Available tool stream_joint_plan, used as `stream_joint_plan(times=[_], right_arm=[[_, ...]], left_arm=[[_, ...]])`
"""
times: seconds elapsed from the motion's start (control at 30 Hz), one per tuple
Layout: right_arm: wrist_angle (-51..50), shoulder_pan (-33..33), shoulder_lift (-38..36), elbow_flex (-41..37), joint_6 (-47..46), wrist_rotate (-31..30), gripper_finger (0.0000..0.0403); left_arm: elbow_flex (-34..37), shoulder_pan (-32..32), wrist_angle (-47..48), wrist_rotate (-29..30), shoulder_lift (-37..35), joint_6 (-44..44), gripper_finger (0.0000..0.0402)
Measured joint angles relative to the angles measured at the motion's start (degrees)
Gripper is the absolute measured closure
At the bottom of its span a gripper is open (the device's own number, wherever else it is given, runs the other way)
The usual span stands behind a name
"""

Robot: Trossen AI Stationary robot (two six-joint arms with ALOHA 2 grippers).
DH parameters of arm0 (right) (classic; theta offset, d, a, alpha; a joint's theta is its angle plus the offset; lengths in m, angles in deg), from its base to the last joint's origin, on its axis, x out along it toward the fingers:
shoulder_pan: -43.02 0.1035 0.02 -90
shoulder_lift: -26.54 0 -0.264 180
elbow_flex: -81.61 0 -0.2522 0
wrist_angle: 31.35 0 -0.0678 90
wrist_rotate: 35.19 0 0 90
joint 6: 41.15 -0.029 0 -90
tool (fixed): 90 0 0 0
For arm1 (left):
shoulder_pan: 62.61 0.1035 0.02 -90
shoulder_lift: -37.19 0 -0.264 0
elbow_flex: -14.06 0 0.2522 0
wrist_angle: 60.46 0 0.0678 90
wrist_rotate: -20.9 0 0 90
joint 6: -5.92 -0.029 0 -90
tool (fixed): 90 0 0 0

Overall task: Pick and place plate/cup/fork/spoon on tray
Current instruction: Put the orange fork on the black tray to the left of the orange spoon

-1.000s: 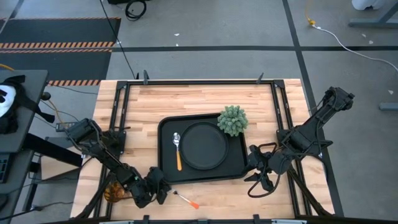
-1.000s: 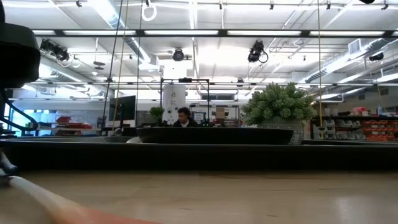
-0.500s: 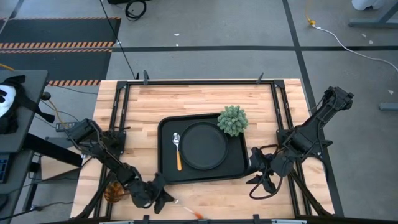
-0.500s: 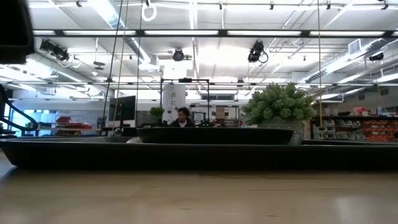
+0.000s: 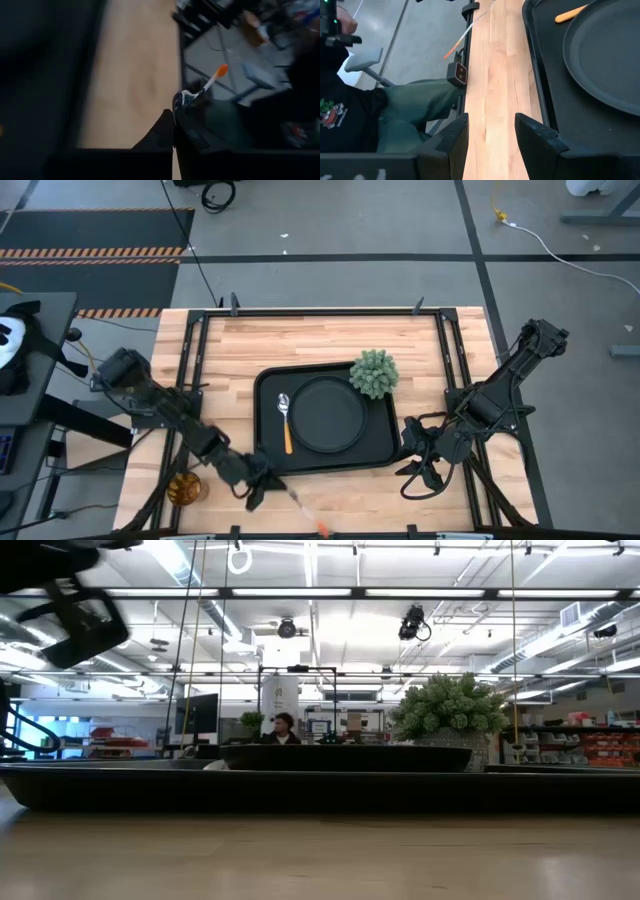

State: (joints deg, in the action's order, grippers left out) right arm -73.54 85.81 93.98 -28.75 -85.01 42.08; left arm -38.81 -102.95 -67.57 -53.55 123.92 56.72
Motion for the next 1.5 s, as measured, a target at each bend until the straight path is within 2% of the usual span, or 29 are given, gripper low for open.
stream_joint_plan(times=[0.33,0.43,0.57,0.67,0.77,0.87,1.03,1.1,1.23,1.37,1.5], right_arm=[[0.09,-1.05,0.02,0.0,-0.12,-0.2,0.0236],[0.09,-1.7,0.02,0.0,-0.12,-0.2,0.0236],[0.11,-2.84,0.02,0.0,-0.14,-0.22,0.0236],[0.1,-3.48,0.02,0.0,-0.04,-0.23,0.0236],[0.09,-3.95,0.02,0.0,1.38,-0.24,0.0236],[0.1,-4.25,0.02,0.0,3.67,-0.59,0.0236],[0.1,-4.36,0.02,-0.04,7.96,-6.85,0.0236],[0.27,-4.38,0.02,-0.04,9.3,-9.22,0.0236],[0.37,-4.49,0.02,-0.04,9.87,-9.92,0.0236],[0.35,-5.44,0.02,-0.04,9.11,-9.71,0.0236],[0.33,-6.38,0.02,-0.04,9.08,-8.51,0.0236]], left_arm=[[-0.23,10.5,33.2,-1.1,-19.12,-1.14,0.0394],[-4.74,14.41,44.26,-3.87,-23.26,-2.3,0.0394],[-15.83,18.23,61.62,-4.67,-24.57,-6.37,0.0394],[-23.74,20.57,70.99,-6.39,-23.9,-8.68,0.0394],[-27.99,23.48,76.78,-12.89,-22.95,-9.98,0.0394],[-28.29,26.65,78.96,-18.64,-22.7,-10.87,0.0394],[-25.02,32.69,80.43,-17.68,-20.32,-22.56,0.0395],[-25.2,35.19,82.88,-19.81,-17.7,-29.01,0.0395],[-28.99,40.31,88.65,-25.78,-10.01,-37.88,0.0395],[-34.57,44.63,94.14,-26.64,-2.44,-46.96,0.0395],[-37.11,48.03,93.3,-28.3,3.01,-55.32,0.0395]])
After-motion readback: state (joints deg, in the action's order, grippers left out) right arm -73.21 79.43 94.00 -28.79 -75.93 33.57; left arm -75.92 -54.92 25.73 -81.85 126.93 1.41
